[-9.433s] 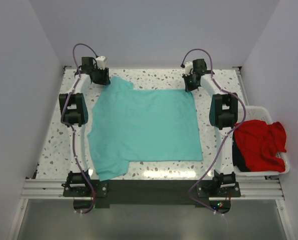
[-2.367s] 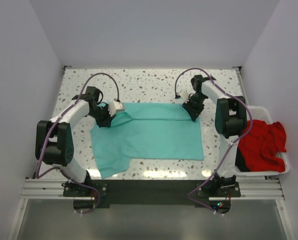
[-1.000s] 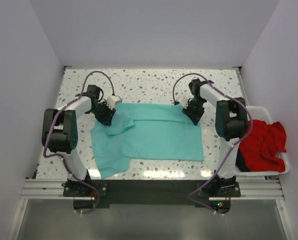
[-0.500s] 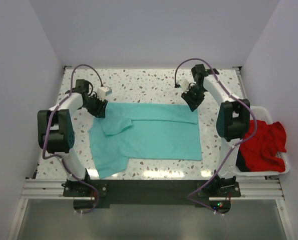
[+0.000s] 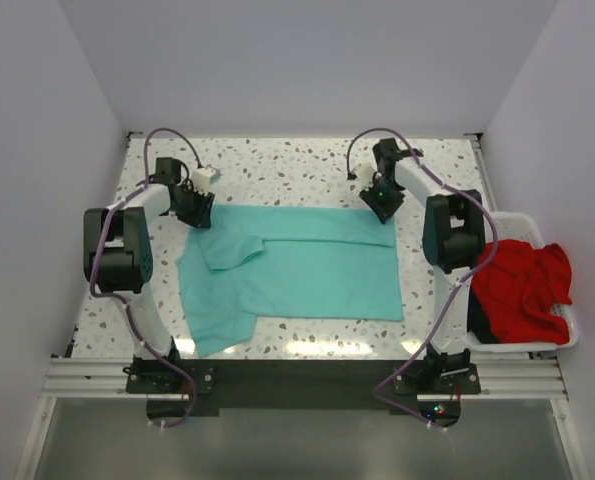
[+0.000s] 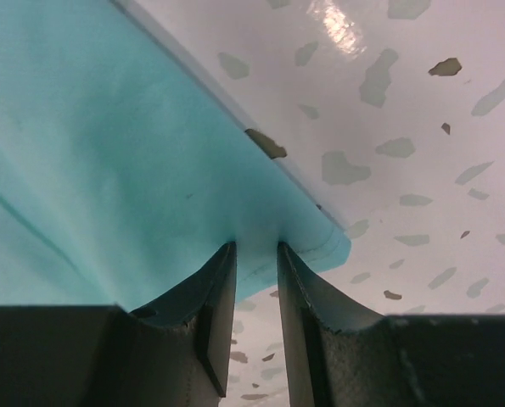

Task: Fold and stack the t-shirts
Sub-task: Fold the tshirt

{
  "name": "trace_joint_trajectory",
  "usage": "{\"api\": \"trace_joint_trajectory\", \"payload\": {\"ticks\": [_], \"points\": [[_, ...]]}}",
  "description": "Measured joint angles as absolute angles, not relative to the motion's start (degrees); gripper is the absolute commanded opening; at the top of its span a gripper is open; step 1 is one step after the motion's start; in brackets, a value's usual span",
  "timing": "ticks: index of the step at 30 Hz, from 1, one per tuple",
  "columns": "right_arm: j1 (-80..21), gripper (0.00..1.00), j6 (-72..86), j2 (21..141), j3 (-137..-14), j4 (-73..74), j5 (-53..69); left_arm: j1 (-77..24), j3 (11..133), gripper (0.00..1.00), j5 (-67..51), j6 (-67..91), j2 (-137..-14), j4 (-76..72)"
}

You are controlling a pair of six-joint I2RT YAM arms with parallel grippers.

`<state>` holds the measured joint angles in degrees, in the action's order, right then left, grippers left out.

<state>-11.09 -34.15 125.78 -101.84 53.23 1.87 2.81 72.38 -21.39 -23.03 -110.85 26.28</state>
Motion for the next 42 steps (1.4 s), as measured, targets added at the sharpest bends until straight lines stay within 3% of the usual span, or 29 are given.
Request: {"api": "trace_joint_trajectory", "payload": {"ticks": [8,12,13,17,20,24,30,33,37,42], "points": [[-11.42,0.3,-30.89,128.97,-103.77,47.22,-4.73,2.83,80.07,0.37,-18.13,-22.04,-116.53,25.26],[-11.51,0.33,-29.12,131.13,-107.2,43.9,-7.2,2.85,86.91,0.41,-17.82,-22.06,-121.03,25.8],[-11.51,0.36,-28.77,131.81,-108.36,43.24,-7.6,2.85,87.94,0.43,-17.87,-22.09,-121.67,25.82],[-11.44,0.65,-27.97,132.88,-112.38,44.05,-6.39,3.14,90.06,0.53,-20.6,-23.33,-122.08,28.12],[-11.31,0.74,-28.51,130.85,-113.89,46.7,-3.27,3.29,90.08,0.61,-26.06,-26.41,-119.37,32.71],[-11.38,0.79,-30.61,122.58,-112.51,52.64,2.11,3.31,85.19,0.7,-31.92,-33.12,-108.2,38.39],[-13.13,0.79,-35.7,99.53,-96.42,58.54,8.1,3.31,70.52,0.71,-35.81,-48.77,-85.19,47.92],[-15.84,0.71,-37.82,90.08,-83.53,59.86,8.78,3.31,62.65,0.7,-35.33,-54.96,-79.46,51.59],[-20.93,0.55,-38.92,85.34,-67.57,59.46,7.07,3.11,53.82,0.67,-33.08,-59.81,-76.55,54.61],[-24.34,0.51,-38.98,85.1,-56.9,57.1,3.79,0.51,48.18,0.65,-30.26,-62.19,-72.86,54.59]]}}
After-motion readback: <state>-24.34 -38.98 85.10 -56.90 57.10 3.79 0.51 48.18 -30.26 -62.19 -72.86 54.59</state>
